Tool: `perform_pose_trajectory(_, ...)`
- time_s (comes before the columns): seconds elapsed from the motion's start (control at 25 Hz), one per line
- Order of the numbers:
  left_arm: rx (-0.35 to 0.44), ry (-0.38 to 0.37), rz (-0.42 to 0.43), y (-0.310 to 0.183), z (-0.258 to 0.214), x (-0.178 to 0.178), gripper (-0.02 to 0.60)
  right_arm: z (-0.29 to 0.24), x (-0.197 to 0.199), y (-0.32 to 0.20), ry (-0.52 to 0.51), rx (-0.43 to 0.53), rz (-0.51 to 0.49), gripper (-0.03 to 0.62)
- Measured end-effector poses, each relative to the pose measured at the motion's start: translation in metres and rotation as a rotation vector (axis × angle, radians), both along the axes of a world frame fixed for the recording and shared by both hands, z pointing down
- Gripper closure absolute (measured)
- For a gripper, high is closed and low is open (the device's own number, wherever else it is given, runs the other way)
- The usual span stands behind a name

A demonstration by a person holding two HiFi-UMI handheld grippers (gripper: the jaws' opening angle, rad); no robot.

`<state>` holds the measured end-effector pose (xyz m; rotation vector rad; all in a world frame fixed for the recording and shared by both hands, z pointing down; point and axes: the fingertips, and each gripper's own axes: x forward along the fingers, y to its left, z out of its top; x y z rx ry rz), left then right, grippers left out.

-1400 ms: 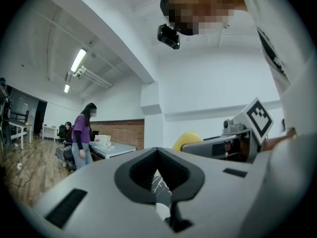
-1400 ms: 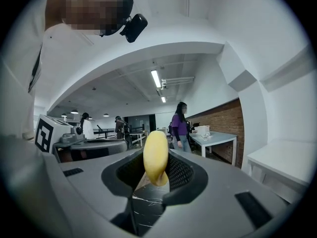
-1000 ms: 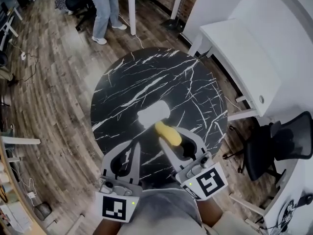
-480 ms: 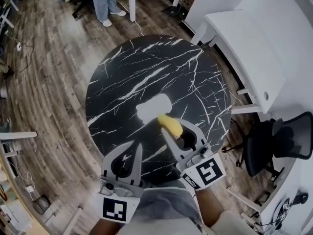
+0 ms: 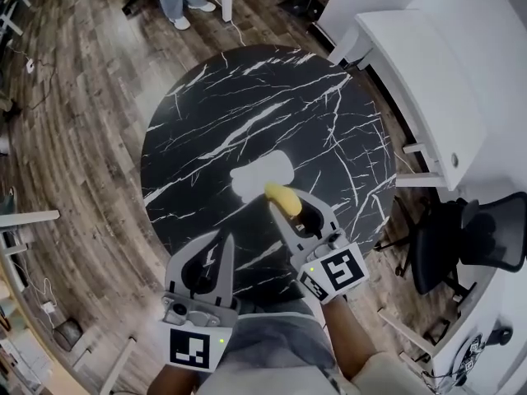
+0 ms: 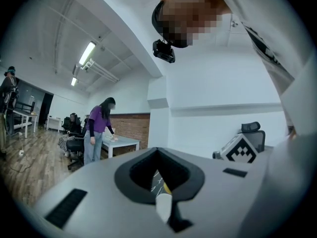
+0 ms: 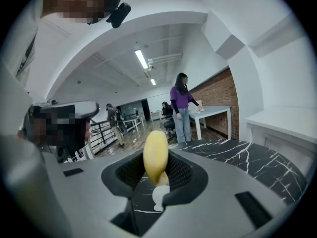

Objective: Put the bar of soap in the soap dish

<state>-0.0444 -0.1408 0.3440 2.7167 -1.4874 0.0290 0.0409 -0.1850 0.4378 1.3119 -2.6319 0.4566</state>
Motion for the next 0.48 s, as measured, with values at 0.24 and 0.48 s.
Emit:
perform_pose_trajectory(0.24, -0.017, 0.008, -0.013, -0.008, 0.006, -0.005, 0.58, 0.03, 0.0, -0.011, -0.002, -0.051, -0.004, 0.474)
perform_pose_trajectory(0.48, -0.025, 0.016, -0.015, -0.013, 0.011, -0.007, 0.58, 0.063, -0.004, -0.018, 0.025, -0.113, -0.017, 0.474)
